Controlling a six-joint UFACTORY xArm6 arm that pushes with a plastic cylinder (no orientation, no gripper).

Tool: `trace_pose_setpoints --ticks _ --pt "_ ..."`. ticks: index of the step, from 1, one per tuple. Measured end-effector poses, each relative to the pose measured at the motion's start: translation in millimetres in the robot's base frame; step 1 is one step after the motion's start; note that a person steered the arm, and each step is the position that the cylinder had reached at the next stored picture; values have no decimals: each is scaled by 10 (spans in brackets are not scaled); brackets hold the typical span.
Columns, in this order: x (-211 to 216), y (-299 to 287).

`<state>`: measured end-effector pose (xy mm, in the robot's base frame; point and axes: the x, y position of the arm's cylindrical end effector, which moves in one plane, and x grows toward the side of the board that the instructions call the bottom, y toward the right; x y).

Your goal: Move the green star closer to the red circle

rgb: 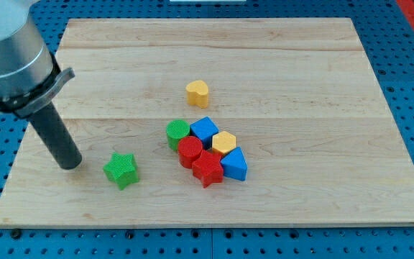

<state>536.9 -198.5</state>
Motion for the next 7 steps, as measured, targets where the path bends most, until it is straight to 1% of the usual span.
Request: trace_pose_setpoints --ticks 1,2,3,4,5,6,7 --pt "26 803" --pt "116 771" --pt "325 713" --pt "325 1221" --pt "325 1456" --pt "348 1410" --pt "515 910"
